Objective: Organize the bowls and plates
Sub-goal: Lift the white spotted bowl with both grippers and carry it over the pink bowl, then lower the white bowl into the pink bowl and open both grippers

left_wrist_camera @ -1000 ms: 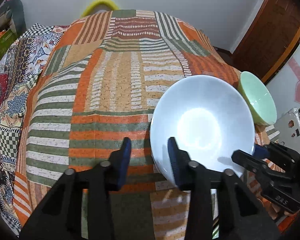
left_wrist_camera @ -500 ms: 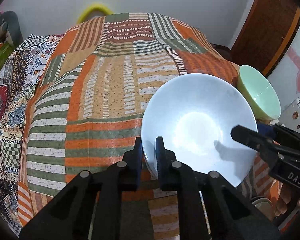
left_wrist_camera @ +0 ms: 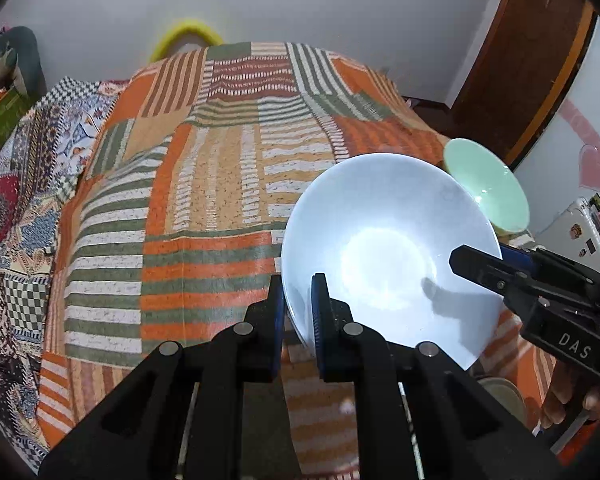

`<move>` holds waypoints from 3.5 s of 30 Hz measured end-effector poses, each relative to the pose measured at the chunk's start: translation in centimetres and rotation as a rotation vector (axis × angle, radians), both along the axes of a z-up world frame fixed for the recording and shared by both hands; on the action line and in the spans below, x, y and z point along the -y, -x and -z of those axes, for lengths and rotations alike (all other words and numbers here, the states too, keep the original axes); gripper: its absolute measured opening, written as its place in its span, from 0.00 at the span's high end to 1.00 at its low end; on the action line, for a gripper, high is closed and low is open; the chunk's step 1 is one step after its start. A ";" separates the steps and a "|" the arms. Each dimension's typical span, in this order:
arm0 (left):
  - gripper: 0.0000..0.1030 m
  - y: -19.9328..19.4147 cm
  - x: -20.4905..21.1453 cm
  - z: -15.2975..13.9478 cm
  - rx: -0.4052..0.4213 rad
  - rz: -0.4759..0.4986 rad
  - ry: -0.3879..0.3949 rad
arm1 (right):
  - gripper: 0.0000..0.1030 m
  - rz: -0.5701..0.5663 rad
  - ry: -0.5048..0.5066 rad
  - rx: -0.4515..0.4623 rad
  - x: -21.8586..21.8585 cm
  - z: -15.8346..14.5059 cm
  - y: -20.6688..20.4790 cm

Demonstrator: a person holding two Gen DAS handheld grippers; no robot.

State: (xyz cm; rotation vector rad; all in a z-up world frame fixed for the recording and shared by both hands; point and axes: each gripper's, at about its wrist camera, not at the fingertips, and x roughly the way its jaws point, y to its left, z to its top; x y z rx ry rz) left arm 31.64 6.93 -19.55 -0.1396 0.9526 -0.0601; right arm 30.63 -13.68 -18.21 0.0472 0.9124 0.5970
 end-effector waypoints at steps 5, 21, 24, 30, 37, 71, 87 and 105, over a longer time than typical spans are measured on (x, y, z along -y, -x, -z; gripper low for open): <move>0.89 2.8 0.1 -2.3 0.038 0.008 0.014 | 0.70 0.000 -0.011 0.041 0.2 -1.8 2.1; 0.89 13.4 -1.4 -8.1 0.147 -0.028 0.023 | 0.70 -0.053 -0.033 0.146 -1.2 -5.6 9.3; 0.89 15.4 -2.0 -8.7 0.160 -0.040 0.015 | 0.70 -0.070 -0.036 0.151 -1.9 -5.7 10.3; 0.89 18.9 -3.4 -9.3 0.175 -0.071 0.008 | 0.70 -0.111 -0.048 0.146 -3.1 -5.6 12.2; 0.89 22.1 -5.1 -8.7 0.163 -0.115 -0.001 | 0.70 -0.157 -0.063 0.140 -4.6 -5.0 14.2; 0.89 22.5 -10.0 2.6 -0.082 -0.217 0.063 | 0.70 -0.230 0.030 -0.075 -9.7 3.4 16.2; 0.89 21.7 -9.7 4.5 -0.119 -0.215 0.029 | 0.69 -0.232 0.084 -0.047 -10.3 4.0 16.2; 0.89 21.9 -9.6 3.4 -0.096 -0.214 0.030 | 0.66 -0.250 0.161 -0.020 -10.7 3.7 16.4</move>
